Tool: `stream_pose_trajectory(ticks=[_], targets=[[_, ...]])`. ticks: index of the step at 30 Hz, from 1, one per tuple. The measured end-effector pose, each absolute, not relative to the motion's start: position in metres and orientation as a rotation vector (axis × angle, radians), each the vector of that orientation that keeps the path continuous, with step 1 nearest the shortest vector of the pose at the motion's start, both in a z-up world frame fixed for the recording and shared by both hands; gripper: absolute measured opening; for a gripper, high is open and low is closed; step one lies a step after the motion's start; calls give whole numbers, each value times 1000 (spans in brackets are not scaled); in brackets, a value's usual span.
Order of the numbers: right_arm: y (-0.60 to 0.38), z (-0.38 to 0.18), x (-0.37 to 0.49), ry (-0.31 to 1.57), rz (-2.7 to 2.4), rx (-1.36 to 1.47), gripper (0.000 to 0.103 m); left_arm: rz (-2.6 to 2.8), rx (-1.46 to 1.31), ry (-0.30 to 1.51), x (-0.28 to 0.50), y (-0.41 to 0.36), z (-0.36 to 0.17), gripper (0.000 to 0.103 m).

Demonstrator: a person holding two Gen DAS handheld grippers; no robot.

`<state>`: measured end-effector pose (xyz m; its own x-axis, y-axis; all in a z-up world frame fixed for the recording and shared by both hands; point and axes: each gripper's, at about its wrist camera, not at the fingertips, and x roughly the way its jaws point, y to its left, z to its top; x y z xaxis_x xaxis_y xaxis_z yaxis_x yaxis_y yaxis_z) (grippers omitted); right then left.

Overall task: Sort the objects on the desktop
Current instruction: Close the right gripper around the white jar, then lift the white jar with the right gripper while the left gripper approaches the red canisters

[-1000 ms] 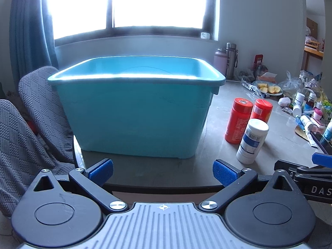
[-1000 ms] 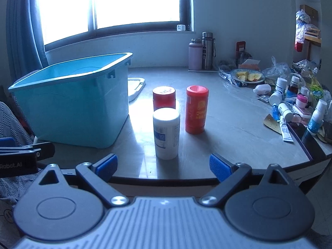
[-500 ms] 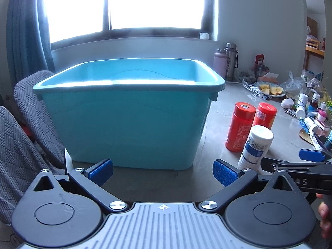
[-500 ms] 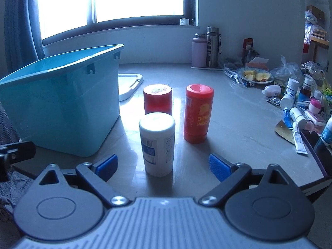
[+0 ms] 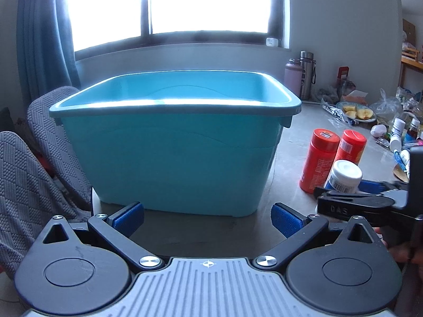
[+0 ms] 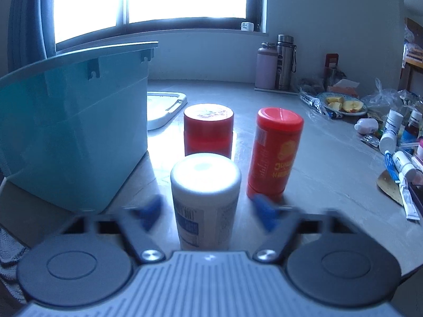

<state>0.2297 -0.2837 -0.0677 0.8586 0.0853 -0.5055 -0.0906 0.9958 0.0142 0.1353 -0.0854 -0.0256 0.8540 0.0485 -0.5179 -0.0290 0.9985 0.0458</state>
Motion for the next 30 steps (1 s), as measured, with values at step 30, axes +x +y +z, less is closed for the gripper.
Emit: stream_pose_trajectory(ticks=[30], targets=[[-326, -15, 96, 499, -63, 30, 48, -169, 28, 487, 87, -107, -19, 103]])
